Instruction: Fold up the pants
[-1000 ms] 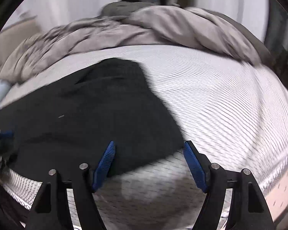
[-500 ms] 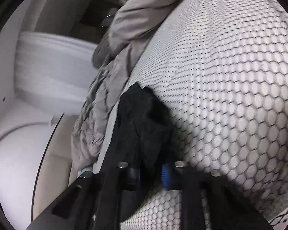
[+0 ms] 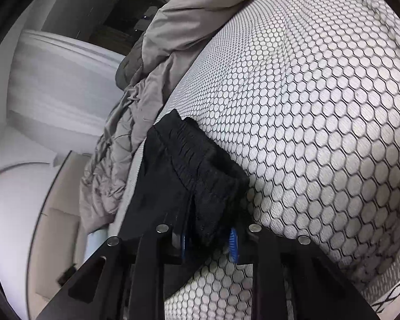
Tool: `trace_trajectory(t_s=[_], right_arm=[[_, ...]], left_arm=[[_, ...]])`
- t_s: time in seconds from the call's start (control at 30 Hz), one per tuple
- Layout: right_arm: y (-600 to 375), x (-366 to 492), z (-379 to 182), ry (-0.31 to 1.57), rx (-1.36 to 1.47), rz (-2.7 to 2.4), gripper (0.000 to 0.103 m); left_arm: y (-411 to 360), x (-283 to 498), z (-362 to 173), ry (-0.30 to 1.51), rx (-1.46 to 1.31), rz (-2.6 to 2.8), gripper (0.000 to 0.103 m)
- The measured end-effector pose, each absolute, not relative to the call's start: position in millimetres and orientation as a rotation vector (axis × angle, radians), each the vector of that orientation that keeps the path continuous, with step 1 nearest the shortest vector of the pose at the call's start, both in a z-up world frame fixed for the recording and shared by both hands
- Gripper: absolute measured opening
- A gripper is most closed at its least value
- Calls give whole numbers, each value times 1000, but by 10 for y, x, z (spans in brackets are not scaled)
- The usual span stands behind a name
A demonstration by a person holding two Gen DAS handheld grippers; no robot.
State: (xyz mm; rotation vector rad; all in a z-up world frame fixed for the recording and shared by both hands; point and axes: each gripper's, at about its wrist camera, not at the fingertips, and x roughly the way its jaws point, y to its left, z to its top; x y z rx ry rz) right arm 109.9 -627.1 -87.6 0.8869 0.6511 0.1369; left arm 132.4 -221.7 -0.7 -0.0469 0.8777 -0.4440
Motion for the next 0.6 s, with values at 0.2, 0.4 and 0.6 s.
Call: trace_trajectory(t_s=[0.2,0.4,0.6], right_arm=[[-6305,1136,-840,578,901,85,18],[-6149,1088,-612,513,856,39,14],[-5846,1142,-255,452,834,159,13]], left_arm=[[-2167,1410,-79,938,-49,-401,91],[-2051,1290,-39,905,-15,-402,91],[-1690,1192,67,866,-71,-394,91]])
